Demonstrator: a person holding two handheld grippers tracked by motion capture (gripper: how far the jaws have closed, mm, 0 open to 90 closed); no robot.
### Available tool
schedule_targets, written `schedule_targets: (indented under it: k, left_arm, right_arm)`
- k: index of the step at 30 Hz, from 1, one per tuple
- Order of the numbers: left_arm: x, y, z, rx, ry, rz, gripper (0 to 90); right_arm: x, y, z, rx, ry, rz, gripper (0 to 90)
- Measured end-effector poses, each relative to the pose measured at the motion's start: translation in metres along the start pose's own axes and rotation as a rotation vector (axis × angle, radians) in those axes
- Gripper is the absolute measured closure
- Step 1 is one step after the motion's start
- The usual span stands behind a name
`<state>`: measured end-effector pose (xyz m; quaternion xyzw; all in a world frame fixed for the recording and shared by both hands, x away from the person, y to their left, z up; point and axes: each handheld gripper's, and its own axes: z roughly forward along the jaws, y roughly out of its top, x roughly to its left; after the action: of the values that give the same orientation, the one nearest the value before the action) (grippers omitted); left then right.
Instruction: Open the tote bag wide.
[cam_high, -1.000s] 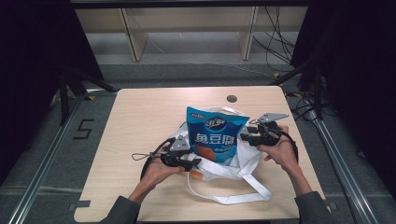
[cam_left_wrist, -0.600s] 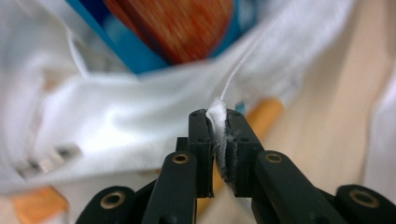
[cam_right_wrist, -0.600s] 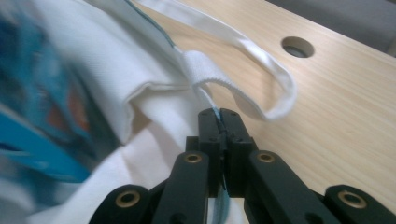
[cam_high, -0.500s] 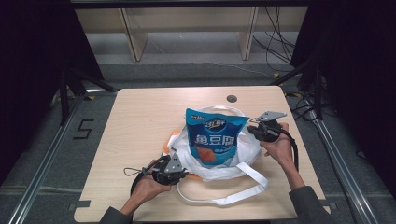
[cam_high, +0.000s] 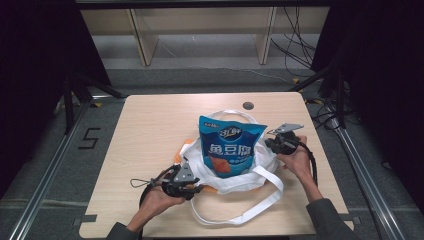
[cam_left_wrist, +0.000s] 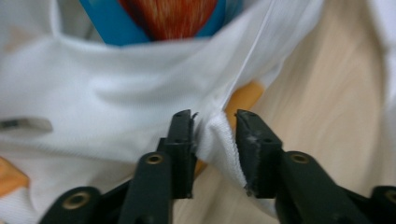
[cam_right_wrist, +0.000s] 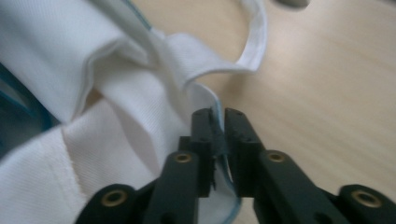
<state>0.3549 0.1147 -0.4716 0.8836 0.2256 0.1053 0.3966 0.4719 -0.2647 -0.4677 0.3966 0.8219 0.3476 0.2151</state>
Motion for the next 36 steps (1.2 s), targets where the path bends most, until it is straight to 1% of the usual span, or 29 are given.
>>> schedule_targets:
  k: [1, 2, 4, 5, 6, 7, 8, 9, 10, 11, 12, 13, 14, 15, 16, 18, 19, 22, 24, 25, 27, 28, 29, 30, 31, 32, 33, 35, 36]
  left_arm:
    - [0.002, 0.006, -0.008, -0.043, -0.026, -0.038, 57.9]
    - [0.003, 0.011, -0.015, -0.078, -0.031, -0.059, 54.8]
    - [0.008, 0.021, -0.027, -0.128, -0.025, -0.046, 54.7]
    - [0.011, 0.026, -0.032, -0.135, -0.009, -0.053, 54.8]
    - [0.015, 0.031, -0.036, -0.148, 0.021, -0.042, 55.7]
    - [0.019, 0.035, -0.039, -0.155, 0.047, -0.069, 56.5]
    - [0.025, 0.039, -0.039, -0.160, 0.079, -0.064, 58.6]
    - [0.033, 0.043, -0.039, -0.141, 0.128, -0.044, 60.4]
    - [0.042, 0.045, -0.036, -0.139, 0.169, -0.051, 63.8]
    - [0.052, 0.045, -0.032, -0.145, 0.186, -0.085, 67.1]
    - [0.057, 0.045, -0.026, -0.171, 0.195, -0.135, 70.1]
    - [0.069, 0.045, -0.020, -0.155, 0.200, -0.142, 73.4]
    - [0.075, 0.044, -0.011, -0.158, 0.217, -0.151, 75.3]
    - [0.084, 0.042, -0.003, -0.126, 0.237, -0.148, 78.5]
    - [0.089, 0.040, 0.003, -0.125, 0.228, -0.161, 80.4]
    - [0.097, 0.034, 0.012, -0.101, 0.255, -0.183, 83.1]
    - [0.101, 0.030, 0.018, -0.075, 0.257, -0.186, 84.2]
    - [0.108, 0.018, 0.025, -0.040, 0.264, -0.196, 85.9]
    - [0.112, 0.011, 0.030, -0.033, 0.262, -0.221, 86.4]
    - [0.113, 0.009, 0.031, -0.024, 0.257, -0.217, 86.6]
    - [0.114, 0.006, 0.035, -0.024, 0.258, -0.231, 86.6]
    - [0.114, 0.004, 0.037, -0.017, 0.266, -0.228, 86.5]
    - [0.114, 0.003, 0.039, -0.004, 0.273, -0.206, 86.5]
    - [0.114, 0.000, 0.042, 0.018, 0.281, -0.196, 86.5]
    - [0.115, -0.003, 0.046, 0.014, 0.270, -0.210, 86.5]
    - [0.116, -0.004, 0.047, 0.002, 0.265, -0.226, 86.4]
    - [0.116, -0.005, 0.046, -0.006, 0.258, -0.252, 86.3]
    - [0.114, -0.001, 0.041, 0.011, 0.267, -0.256, 84.8]
    - [0.113, 0.002, 0.037, -0.004, 0.273, -0.266, 81.3]
  right_arm:
    - [0.001, 0.002, -0.006, 0.005, 0.008, 0.022, 73.8]
    - [0.001, 0.007, -0.017, -0.037, 0.019, 0.030, 70.2]
    - [0.005, 0.011, -0.038, -0.092, 0.049, 0.043, 67.8]
    - [0.008, 0.013, -0.046, -0.104, 0.083, 0.032, 66.8]
    - [0.015, 0.013, -0.054, -0.121, 0.107, 0.025, 66.3]
    - [0.022, 0.013, -0.061, -0.121, 0.143, 0.018, 66.0]
    - [0.031, 0.013, -0.068, -0.121, 0.170, 0.004, 65.8]
    - [0.041, 0.013, -0.075, -0.119, 0.191, 0.003, 65.8]
    - [0.048, 0.012, -0.080, -0.122, 0.216, -0.018, 66.6]
    - [0.056, 0.011, -0.084, -0.135, 0.221, -0.036, 67.8]
    - [0.062, 0.010, -0.087, -0.133, 0.240, -0.048, 69.4]
    - [0.070, 0.008, -0.090, -0.119, 0.257, -0.028, 71.2]
    - [0.077, 0.004, -0.089, -0.131, 0.260, -0.061, 73.8]
    - [0.084, 0.000, -0.089, -0.119, 0.252, -0.076, 75.9]
    - [0.092, -0.006, -0.088, -0.094, 0.257, -0.071, 79.5]
    - [0.099, -0.013, -0.084, -0.083, 0.263, -0.094, 84.9]
    - [0.100, -0.016, -0.083, -0.068, 0.250, -0.113, 86.6]
    - [0.107, -0.032, -0.077, -0.006, 0.209, -0.184, 89.9]
    - [0.108, -0.042, -0.072, 0.029, 0.215, -0.187, 90.0]
    - [0.110, -0.050, -0.067, 0.053, 0.213, -0.177, 90.0]
    - [0.111, -0.059, -0.060, 0.080, 0.212, -0.173, 90.0]
    - [0.111, -0.062, -0.056, 0.083, 0.212, -0.174, 90.0]
    - [0.112, -0.064, -0.053, 0.091, 0.218, -0.165, 90.0]
    - [0.113, -0.066, -0.050, 0.100, 0.214, -0.180, 90.0]
    - [0.114, -0.069, -0.046, 0.103, 0.218, -0.189, 90.0]
    - [0.114, -0.069, -0.045, 0.125, 0.232, -0.181, 90.0]
    - [0.115, -0.070, -0.044, 0.099, 0.234, -0.175, 90.0]
    - [0.117, -0.069, -0.046, 0.132, 0.224, -0.189, 90.0]
    - [0.118, -0.069, -0.045, 0.118, 0.212, -0.198, 90.0]
